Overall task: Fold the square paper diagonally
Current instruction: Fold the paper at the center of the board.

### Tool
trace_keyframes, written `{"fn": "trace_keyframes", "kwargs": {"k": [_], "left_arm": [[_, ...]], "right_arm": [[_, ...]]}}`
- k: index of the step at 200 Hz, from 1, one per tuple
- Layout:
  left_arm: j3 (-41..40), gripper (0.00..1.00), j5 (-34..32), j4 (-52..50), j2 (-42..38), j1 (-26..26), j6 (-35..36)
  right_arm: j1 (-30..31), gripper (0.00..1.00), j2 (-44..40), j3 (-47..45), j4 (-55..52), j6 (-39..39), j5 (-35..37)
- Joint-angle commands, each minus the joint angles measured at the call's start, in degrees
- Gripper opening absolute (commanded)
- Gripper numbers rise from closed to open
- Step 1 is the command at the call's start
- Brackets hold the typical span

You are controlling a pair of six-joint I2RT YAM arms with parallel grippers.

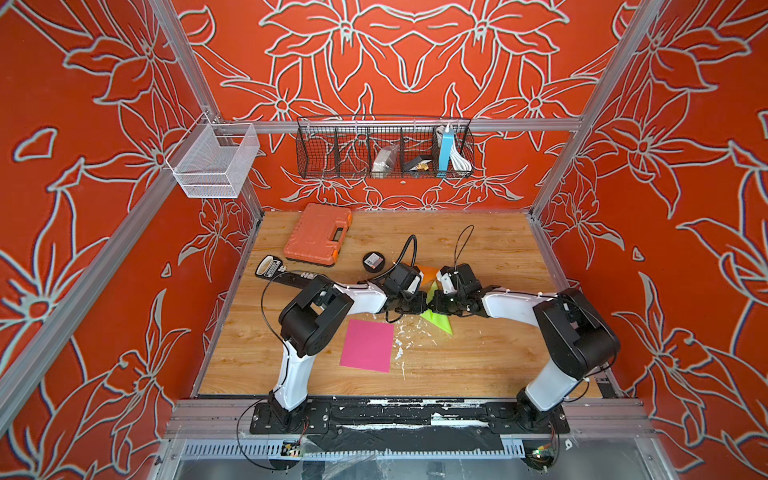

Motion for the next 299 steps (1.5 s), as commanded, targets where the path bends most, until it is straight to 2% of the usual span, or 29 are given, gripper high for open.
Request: {"fn": "trace_keyframes", "kwargs": {"k": [1, 65, 91, 128, 219, 245, 299], "left_arm": [[-1.25, 0.0, -1.29, -2.76, -2.22, -0.04, 1.51], [-4.94, 0.05, -2.36, 0.44, -6.45, 1.01, 1.53], [-3.61, 0.0, -1.08, -0.81, -4.72, 1.03, 1.21], [-0.83, 0.0, 0.2, -3.35, -1.01, 1.03, 0.86], [0.34, 0.0, 0.27, -4.93, 0.08, 1.03, 0.99], [0.25, 0.0, -1.15, -5.76, -0.49, 1.12, 1.33], [-0.13, 0.0, -1.9, -6.36, -1.1, 1.19, 1.09]], "right_arm": [[0.56, 0.07, 1.05, 1.21, -1.45, -0.28, 1.07], [0.83, 0.07, 1.1, 1.72, -2.87, -0.55, 1.68], [0.91, 0.08, 0.45, 1.7, -2.61, -0.44, 1.36], [1.46, 0.08, -0.99, 1.91, -1.51, 0.24, 0.9], [2.43, 0.09, 0.89, 2.69, -0.49, 0.41, 0.87], [2.51, 0.14, 2.22, 2.84, -0.07, 0.3, 0.72], [2.51, 0.39, 3.33, 3.11, -0.42, 0.18, 0.03]]}}
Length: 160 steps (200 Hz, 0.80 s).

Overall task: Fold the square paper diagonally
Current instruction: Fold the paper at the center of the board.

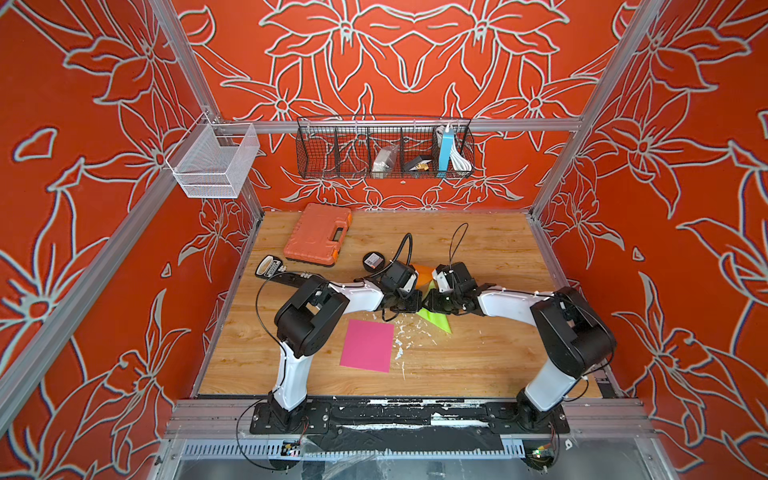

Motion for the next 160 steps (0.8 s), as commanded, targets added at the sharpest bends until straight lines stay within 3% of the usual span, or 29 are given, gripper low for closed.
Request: {"fn": "trace_keyframes", "kwargs": {"k": [1, 37, 88, 128, 160], "left_arm": [[0.14, 0.0, -1.21, -2.66, 0.18, -0.29, 0.53], [-0.61, 0.0, -3.51, -3.75, -1.52, 0.02, 0.36], [-2.27, 0.0, -6.54, -4.57, -4.41, 0.6, -0.07], [-2.9, 0.0, -8.93, -5.15, -5.71, 0.56, -0.24], [-3.33, 0.0, -9.39, -4.88, -6.56, 0.6, -0.1]], "right_arm": [[0.57, 0.4, 2.37, 0.81, 0.24, 0.08, -1.05], [0.54, 0.54, 3.35, 0.37, 1.44, 1.78, -2.56], [0.51, 0.56, 3.84, 0.55, 0.34, 2.0, -1.67], [0.83, 0.31, 2.98, 0.46, -1.49, 0.91, 0.5], [1.75, 0.23, 2.78, 1.37, -3.61, -0.17, 2.47]]}}
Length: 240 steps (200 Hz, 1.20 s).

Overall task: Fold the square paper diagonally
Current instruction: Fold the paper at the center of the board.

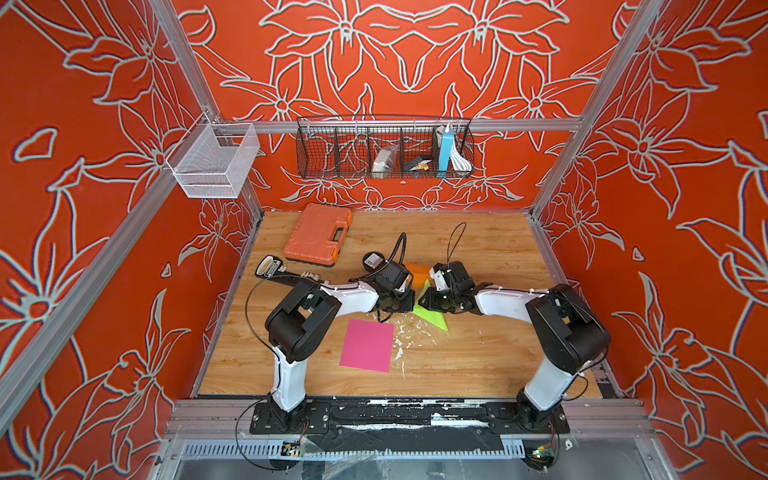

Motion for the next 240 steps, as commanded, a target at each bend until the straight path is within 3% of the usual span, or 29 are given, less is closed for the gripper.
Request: {"fn": "trace_keyframes", "kwargs": {"k": [1, 56, 97, 240], "left_arm": [[-0.52, 0.0, -1.57, -1.14, -2.31, -0.01, -0.03], [-4.84, 0.0, 3.32, 7.22, -6.07, -0.14, 0.7], [-5.68, 0.0, 6.06, 9.35, -6.24, -0.1, 0.49], [0.49, 0.0, 6.28, 1.68, 2.55, -0.1, -1.79]], "right_arm": [[1.23, 0.23, 0.93, 0.5, -5.58, -1.39, 2.96], [4.14, 0.0, 1.54, 2.61, -8.72, -2.02, 8.18], [5.29, 0.0, 1.12, 3.87, -11.45, -1.29, 11.86], [5.12, 0.0, 0.68, 4.24, -11.27, 1.22, 10.03]]}}
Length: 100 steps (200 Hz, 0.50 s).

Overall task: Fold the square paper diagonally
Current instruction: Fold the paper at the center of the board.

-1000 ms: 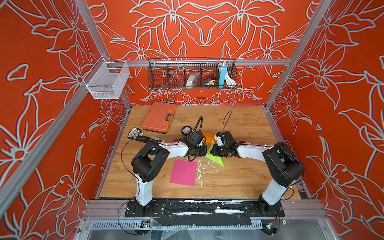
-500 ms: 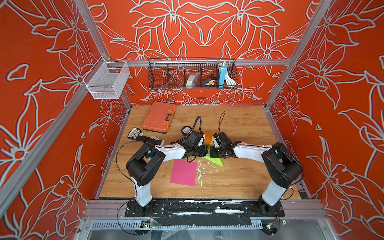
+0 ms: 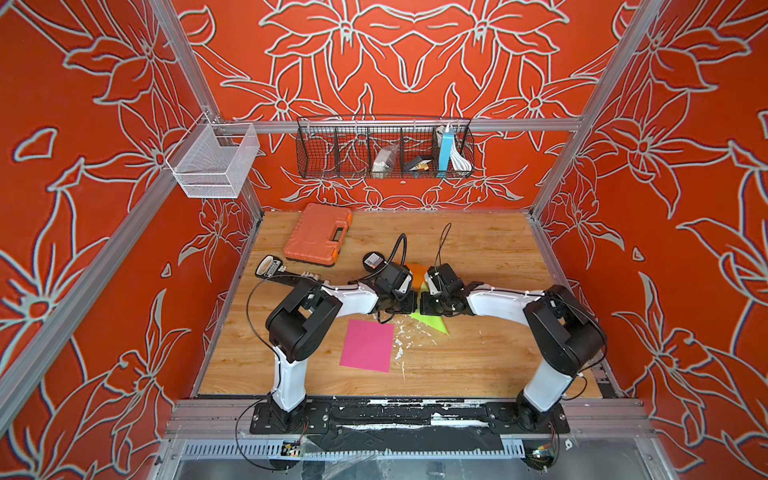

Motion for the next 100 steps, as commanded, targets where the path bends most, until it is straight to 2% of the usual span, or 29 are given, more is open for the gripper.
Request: {"fn": "trace_keyframes", "kwargs": {"k": [1, 100], "left_arm": [[1.29, 0.0, 0.1, -2.56, 1.62, -0.1, -0.6], [2.72, 0.0, -0.41, -4.19, 4.01, -0.1, -1.22]], "right_arm": [[0.07, 0.0, 0.45, 0.65, -2.95, 0.85, 0.56], [-3.98, 0.0, -3.46, 2.78, -6.2, -1.22, -2.57]]}}
